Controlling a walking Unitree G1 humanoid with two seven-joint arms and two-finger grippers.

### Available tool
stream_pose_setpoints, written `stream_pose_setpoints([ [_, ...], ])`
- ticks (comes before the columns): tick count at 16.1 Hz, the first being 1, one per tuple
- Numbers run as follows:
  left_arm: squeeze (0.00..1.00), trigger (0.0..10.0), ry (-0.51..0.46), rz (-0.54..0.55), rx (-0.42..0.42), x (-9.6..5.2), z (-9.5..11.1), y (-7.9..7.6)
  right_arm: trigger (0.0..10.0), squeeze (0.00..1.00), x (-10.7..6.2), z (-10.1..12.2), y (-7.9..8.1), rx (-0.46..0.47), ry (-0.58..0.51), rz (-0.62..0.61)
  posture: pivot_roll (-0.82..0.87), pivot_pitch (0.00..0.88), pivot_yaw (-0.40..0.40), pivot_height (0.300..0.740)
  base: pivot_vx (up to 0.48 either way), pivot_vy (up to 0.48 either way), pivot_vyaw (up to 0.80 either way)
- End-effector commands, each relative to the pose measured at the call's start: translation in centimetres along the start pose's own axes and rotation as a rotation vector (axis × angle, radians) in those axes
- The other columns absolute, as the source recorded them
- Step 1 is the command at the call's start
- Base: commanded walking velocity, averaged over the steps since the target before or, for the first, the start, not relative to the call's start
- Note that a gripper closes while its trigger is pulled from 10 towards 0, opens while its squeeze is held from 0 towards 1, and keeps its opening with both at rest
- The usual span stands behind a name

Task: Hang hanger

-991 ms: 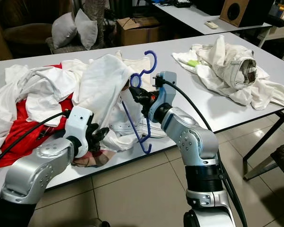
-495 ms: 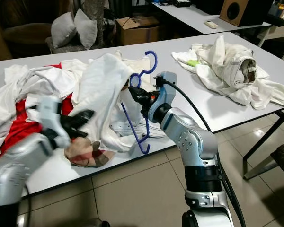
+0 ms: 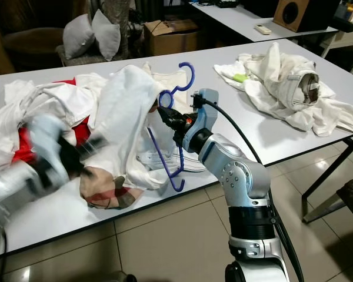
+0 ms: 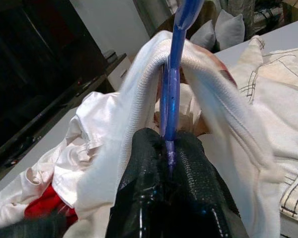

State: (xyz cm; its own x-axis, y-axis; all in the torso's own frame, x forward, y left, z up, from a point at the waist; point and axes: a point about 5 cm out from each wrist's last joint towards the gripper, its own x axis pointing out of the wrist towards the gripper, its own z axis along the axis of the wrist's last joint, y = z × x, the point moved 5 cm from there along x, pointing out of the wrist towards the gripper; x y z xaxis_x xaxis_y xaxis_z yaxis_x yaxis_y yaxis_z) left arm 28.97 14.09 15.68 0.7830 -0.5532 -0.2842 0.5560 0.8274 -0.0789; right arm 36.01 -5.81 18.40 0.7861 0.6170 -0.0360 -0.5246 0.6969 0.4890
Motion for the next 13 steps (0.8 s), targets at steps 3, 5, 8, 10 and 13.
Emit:
stream_pose_setpoints([
  [3, 1.00, 10.0, -0.011, -0.279, 0.361, -1.0, -0.6, -4.5, 10.0, 0.00, 0.0, 0.7, 0.2, -0.010, -0.015, 0.019, -0.01, 0.000, 0.022, 0.740, 0.000, 0.000, 0.00],
  [5, 1.00, 10.0, 0.007, -0.341, 0.383, -0.5, -1.1, -5.2, 10.0, 0.00, 0.2, 0.6, 0.4, -0.014, -0.009, 0.029, -0.01, 0.000, 0.023, 0.740, 0.000, 0.000, 0.00],
  [8, 1.00, 10.0, 0.040, -0.435, 0.435, 0.5, -2.4, -6.2, 10.0, 0.00, 0.3, 0.6, 0.5, -0.014, -0.013, 0.030, -0.02, 0.000, 0.034, 0.740, 0.000, 0.000, 0.00],
  [10, 1.00, 10.0, 0.023, -0.475, 0.479, 1.5, -2.7, -6.6, 10.0, 0.00, 0.2, 0.8, 0.4, -0.016, -0.018, 0.027, -0.02, 0.000, 0.037, 0.740, 0.000, 0.000, 0.00],
  [13, 1.00, 10.0, -0.007, -0.502, 0.523, 3.2, -2.6, -7.0, 10.0, 0.00, 0.2, 1.0, 0.3, -0.016, -0.021, 0.025, -0.02, 0.000, 0.037, 0.740, 0.000, 0.000, 0.00],
])
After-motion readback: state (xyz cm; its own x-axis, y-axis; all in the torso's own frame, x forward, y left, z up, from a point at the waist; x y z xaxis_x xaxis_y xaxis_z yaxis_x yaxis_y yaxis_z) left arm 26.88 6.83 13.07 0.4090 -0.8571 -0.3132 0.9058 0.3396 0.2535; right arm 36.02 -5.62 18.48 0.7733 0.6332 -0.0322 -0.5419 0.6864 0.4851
